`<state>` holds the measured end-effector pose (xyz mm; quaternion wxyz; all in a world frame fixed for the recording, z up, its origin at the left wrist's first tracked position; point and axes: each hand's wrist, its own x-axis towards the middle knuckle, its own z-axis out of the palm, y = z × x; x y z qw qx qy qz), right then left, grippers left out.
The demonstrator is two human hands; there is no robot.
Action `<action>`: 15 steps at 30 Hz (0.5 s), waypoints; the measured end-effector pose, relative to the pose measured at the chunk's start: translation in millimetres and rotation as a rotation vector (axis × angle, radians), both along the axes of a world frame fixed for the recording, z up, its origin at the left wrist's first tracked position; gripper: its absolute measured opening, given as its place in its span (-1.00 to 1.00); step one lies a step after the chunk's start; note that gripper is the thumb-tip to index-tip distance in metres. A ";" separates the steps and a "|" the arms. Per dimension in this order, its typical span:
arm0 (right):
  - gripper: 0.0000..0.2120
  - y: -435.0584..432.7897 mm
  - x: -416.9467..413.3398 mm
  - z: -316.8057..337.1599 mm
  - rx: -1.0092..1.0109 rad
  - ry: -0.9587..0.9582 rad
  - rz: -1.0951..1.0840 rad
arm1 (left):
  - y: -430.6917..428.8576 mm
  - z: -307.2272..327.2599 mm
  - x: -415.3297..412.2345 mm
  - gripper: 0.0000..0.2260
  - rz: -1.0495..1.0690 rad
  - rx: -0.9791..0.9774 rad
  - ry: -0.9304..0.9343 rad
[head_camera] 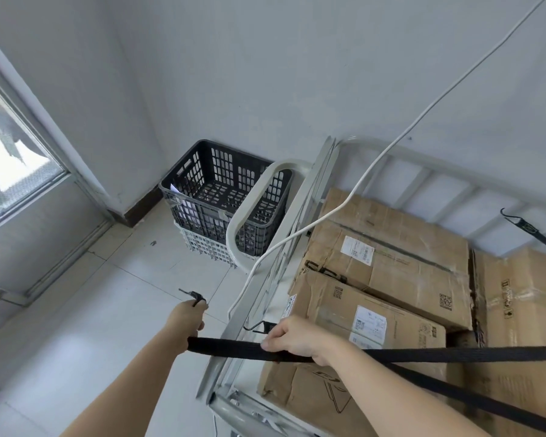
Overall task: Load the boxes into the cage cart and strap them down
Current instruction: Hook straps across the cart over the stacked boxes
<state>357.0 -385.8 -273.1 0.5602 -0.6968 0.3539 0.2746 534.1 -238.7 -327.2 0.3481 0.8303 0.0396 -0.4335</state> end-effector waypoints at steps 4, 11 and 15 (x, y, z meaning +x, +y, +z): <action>-0.81 -6.0 -5.6 -6.2 0.012 -0.022 -0.135 | 15.0 -2.0 4.2 -0.81 -0.333 0.174 -0.195; -0.86 -10.1 -11.8 -24.7 0.036 -0.001 -0.248 | 24.6 6.1 17.1 -0.77 -0.678 0.170 -0.172; -0.85 -5.5 -5.6 -29.1 0.047 -0.002 -0.230 | 22.1 14.8 24.8 -0.74 -0.787 0.103 -0.064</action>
